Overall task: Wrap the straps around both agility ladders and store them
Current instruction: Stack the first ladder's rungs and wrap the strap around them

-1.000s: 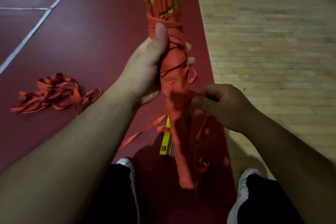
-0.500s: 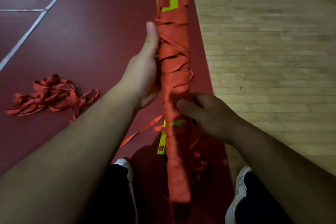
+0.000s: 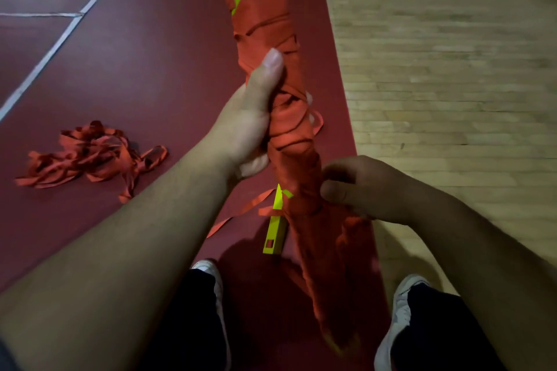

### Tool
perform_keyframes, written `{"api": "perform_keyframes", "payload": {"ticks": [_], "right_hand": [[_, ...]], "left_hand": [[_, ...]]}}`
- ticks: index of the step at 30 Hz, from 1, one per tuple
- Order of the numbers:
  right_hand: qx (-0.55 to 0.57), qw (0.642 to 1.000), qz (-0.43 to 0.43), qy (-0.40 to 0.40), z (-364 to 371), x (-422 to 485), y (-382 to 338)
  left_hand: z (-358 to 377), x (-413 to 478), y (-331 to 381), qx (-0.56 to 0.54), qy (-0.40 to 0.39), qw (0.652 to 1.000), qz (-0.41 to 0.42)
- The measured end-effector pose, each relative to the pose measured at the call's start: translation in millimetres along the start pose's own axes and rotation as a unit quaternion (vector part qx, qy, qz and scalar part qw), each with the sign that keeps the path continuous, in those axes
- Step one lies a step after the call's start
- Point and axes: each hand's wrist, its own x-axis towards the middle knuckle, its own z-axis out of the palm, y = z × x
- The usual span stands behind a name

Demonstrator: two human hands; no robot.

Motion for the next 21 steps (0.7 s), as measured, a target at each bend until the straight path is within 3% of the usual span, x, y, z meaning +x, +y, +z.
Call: {"api": "perform_keyframes", "payload": {"ticks": [5,8,11,14,18,21], "right_hand": [[0.069,0.996,-0.053,-0.008,8,-2,-9],[0.133,0.989,-0.060,0.016,18,-1,-10],[0.091,0.989,-0.052,0.102,19,2,-7],[0.052,0.987,-0.011,0.151,24,5,-2],[-0.078,0.986,0.007,0.145,21,7,-3],[-0.143,0.980,0.056,0.126,9,3,-3]], "left_hand": [[-10,3,-1,-0.108,-0.017,0.994,-0.015],[-12,7,-2,-0.135,0.019,0.991,-0.003],[-12,11,-4,-0.039,0.098,0.994,-0.022],[-3,5,-11,0.096,0.086,0.991,-0.044],[0,3,-19,0.148,0.072,0.986,0.017],[-11,11,-20,0.223,0.132,0.963,0.071]]}}
